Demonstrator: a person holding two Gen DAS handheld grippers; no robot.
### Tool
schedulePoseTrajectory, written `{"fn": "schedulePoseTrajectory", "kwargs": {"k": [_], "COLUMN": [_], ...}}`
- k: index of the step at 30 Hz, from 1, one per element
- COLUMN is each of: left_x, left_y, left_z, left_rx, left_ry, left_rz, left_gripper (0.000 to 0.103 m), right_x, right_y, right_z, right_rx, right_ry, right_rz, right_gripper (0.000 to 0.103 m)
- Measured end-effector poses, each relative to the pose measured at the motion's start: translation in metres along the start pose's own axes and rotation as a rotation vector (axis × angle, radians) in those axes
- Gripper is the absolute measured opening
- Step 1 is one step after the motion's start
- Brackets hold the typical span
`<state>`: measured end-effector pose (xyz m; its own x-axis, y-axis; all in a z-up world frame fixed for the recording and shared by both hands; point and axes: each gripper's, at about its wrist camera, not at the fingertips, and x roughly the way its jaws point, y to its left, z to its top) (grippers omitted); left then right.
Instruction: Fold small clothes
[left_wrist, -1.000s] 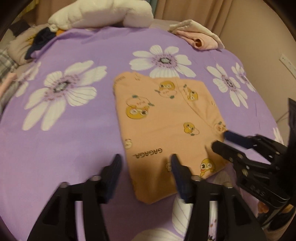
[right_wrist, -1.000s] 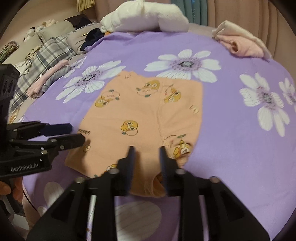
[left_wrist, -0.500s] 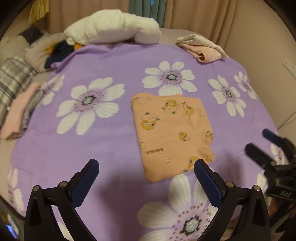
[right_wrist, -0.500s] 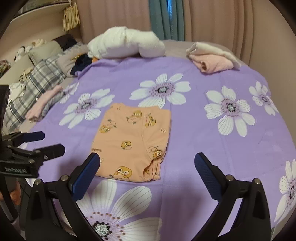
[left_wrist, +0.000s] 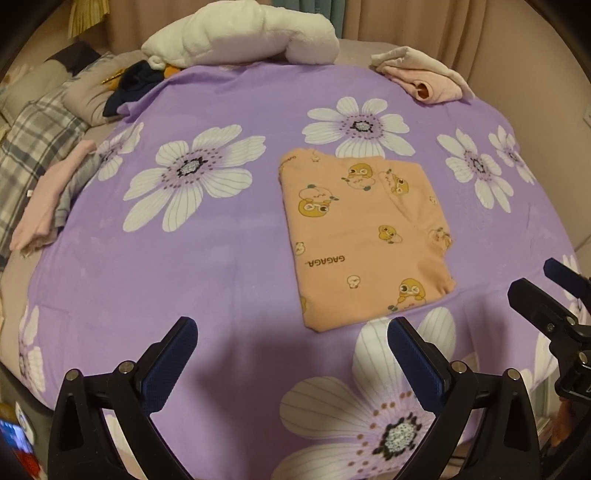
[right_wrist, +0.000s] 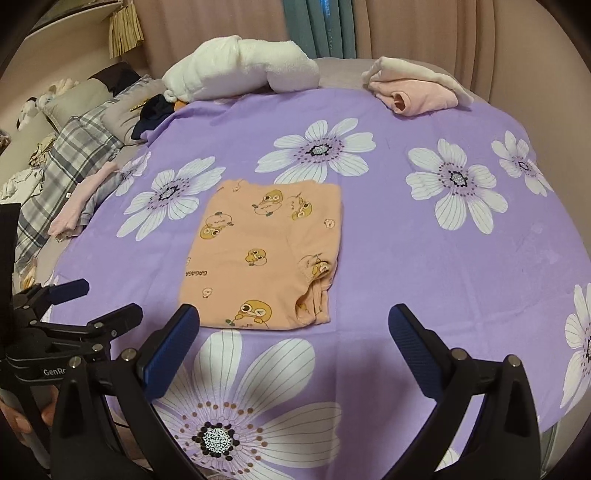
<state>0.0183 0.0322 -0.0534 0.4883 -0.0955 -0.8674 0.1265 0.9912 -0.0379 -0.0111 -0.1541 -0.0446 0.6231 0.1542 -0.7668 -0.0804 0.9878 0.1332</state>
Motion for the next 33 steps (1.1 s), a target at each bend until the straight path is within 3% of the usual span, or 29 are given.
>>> {"fn": "schedulePoseTrajectory", "kwargs": {"k": [33], "left_x": [-0.014], "left_y": [-0.009], "left_z": [0.001], "left_rx": [0.023], "left_ry": [-0.024], "left_rz": [0.018], "left_gripper": [0.101], "right_x": [-0.003], "right_y": [-0.001], "right_z": [0.001], "right_rx": [-0.012], "right_ry": [-0.012], "right_rz": [-0.006], "right_gripper": [0.103]}}
